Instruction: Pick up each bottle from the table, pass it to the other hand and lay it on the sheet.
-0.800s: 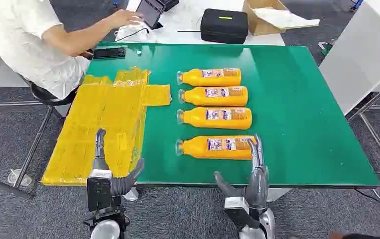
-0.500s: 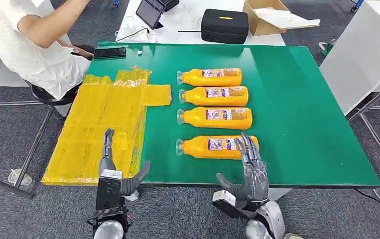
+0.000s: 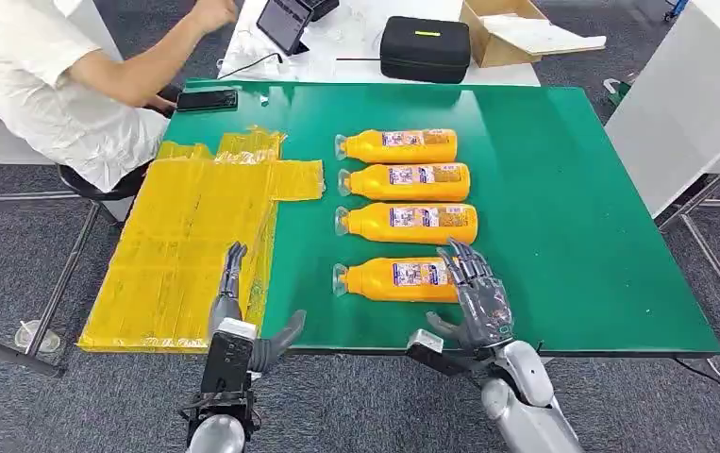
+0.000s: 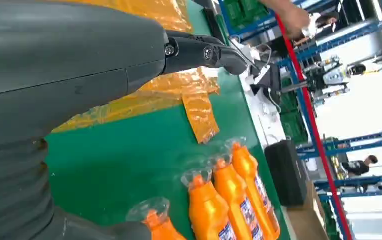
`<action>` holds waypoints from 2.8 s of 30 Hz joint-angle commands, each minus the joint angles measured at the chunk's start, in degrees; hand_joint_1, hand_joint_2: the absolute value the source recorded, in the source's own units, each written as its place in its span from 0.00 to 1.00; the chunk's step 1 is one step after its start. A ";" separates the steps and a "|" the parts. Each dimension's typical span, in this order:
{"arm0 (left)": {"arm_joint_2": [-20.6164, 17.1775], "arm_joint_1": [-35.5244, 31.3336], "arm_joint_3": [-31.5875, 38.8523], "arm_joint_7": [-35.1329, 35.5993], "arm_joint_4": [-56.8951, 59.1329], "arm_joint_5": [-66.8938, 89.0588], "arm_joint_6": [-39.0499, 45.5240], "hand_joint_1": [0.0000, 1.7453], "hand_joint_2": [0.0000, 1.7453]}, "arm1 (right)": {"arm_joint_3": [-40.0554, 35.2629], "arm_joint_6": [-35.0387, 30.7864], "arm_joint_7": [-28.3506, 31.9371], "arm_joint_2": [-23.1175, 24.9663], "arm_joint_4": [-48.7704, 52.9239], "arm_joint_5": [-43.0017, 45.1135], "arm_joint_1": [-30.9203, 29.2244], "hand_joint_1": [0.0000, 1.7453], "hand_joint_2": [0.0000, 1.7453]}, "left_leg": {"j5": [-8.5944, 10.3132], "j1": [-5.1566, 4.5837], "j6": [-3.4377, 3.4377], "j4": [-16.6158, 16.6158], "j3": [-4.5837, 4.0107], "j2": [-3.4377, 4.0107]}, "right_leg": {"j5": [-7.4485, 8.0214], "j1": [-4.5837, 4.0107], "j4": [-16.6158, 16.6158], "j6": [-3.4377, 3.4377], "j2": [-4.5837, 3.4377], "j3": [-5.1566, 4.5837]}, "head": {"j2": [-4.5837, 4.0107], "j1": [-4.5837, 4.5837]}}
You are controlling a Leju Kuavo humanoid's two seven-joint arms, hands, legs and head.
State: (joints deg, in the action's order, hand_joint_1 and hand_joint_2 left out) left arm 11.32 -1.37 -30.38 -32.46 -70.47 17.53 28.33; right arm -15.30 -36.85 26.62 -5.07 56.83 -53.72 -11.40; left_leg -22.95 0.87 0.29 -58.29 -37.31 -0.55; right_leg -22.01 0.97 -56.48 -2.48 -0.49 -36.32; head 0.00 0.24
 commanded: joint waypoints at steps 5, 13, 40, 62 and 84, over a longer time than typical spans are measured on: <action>-0.79 -2.32 -2.07 1.23 2.38 0.46 -0.55 0.00 1.00 | -5.61 6.02 -4.41 -1.90 -12.77 -2.61 -9.55 0.00 1.00 | -0.09 -0.01 0.03 0.02 0.27 0.13 | -0.06 -0.02 0.02 0.10 -0.05 0.24 | 0.00 0.00; -1.21 -2.21 -2.46 2.23 1.64 1.20 -0.66 0.00 1.00 | -7.30 9.43 -7.45 -2.47 -13.02 -4.41 -10.30 0.00 1.00 | -0.08 -0.02 0.03 0.03 0.24 0.08 | -0.07 -0.01 0.03 0.08 -0.01 0.22 | 0.00 0.00; -0.50 -0.69 -0.06 5.92 -0.49 6.09 -0.55 0.00 1.00 | -25.78 38.12 -23.53 -7.37 -15.72 -11.78 -23.31 1.00 1.00 | 0.03 -0.03 0.14 0.03 0.39 0.07 | 0.02 -0.02 0.04 0.02 0.05 0.39 | 0.00 0.02; -1.57 1.84 -0.66 10.10 1.17 -46.71 -25.74 0.00 1.00 | -10.12 24.95 -4.85 0.71 4.54 25.92 -6.18 1.00 1.00 | -0.11 0.01 0.04 0.06 0.42 0.15 | -0.04 -0.06 0.02 0.09 -0.05 0.34 | 0.00 0.02; 0.22 -3.98 -1.20 0.42 3.73 -33.00 -10.94 0.00 1.00 | -20.27 28.80 -2.51 8.32 -4.09 27.73 -7.60 1.00 1.00 | -0.06 0.02 0.05 0.04 0.25 0.09 | -0.02 -0.05 0.04 0.02 -0.01 0.22 | 0.00 0.02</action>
State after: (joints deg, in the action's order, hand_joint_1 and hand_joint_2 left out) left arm 11.34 -2.39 -31.89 -33.57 -71.01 -13.20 18.82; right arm -30.45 -9.77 23.04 1.20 57.24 -27.15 -17.11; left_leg -22.90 0.88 0.31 -58.29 -37.35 -0.55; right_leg -21.96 0.96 -56.49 -2.56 -0.49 -36.37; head 0.00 0.26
